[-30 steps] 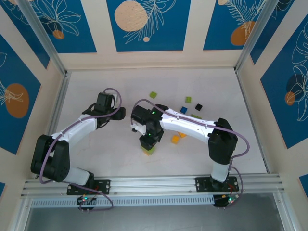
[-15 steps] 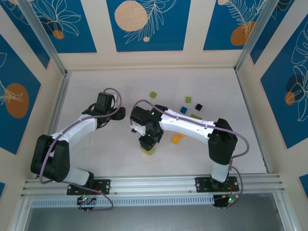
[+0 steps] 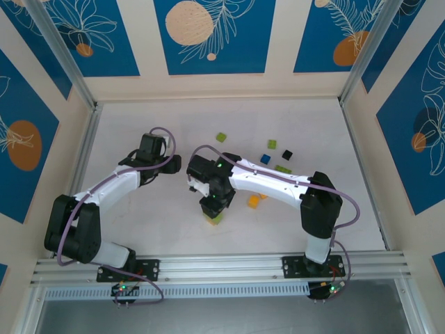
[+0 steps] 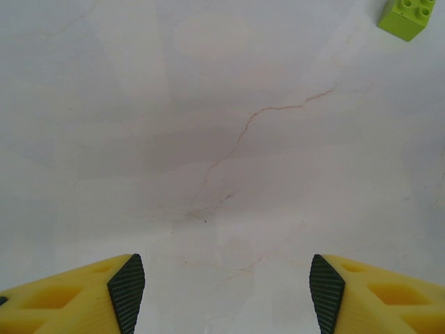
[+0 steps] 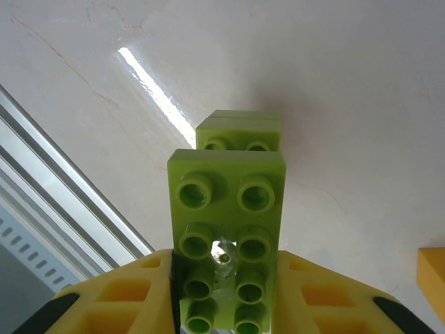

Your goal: Assemble a carrot with lego

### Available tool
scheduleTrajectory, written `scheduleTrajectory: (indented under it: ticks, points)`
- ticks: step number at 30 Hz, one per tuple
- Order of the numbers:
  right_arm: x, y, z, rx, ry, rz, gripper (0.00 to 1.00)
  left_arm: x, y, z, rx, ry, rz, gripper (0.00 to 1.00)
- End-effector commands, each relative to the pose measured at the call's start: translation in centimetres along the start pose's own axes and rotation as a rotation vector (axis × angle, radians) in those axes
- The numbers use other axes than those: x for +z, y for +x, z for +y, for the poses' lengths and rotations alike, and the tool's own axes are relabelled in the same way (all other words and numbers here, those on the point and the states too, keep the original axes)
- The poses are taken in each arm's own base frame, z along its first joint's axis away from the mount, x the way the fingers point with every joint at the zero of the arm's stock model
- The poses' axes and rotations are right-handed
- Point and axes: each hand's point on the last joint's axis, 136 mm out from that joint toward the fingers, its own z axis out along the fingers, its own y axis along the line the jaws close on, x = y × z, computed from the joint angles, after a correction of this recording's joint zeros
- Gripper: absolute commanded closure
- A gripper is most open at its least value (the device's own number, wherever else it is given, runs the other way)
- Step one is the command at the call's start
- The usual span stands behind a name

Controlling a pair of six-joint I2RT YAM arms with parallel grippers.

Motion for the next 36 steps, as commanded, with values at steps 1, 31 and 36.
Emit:
scheduleTrajectory:
  ticks: [1, 31, 36]
  points:
    - [1.7, 0.6, -0.1, 0.013, 0.031, 0.064, 0.68, -0.5, 0.0, 0.5, -0.012, -0.004, -0.009, 0.33]
    - [-0.1, 1.6, -0.5, -0.023, 0.023, 0.028, 0.68, -0.6, -0.2, 0.5, -0.011, -0.003, -0.013, 0.33]
    - [-0.1, 1.9, -0.4, -0.029, 0.014, 0.034, 0.68, -0.6, -0.2, 0.4, -0.01, -0.001, -0.012, 0.33]
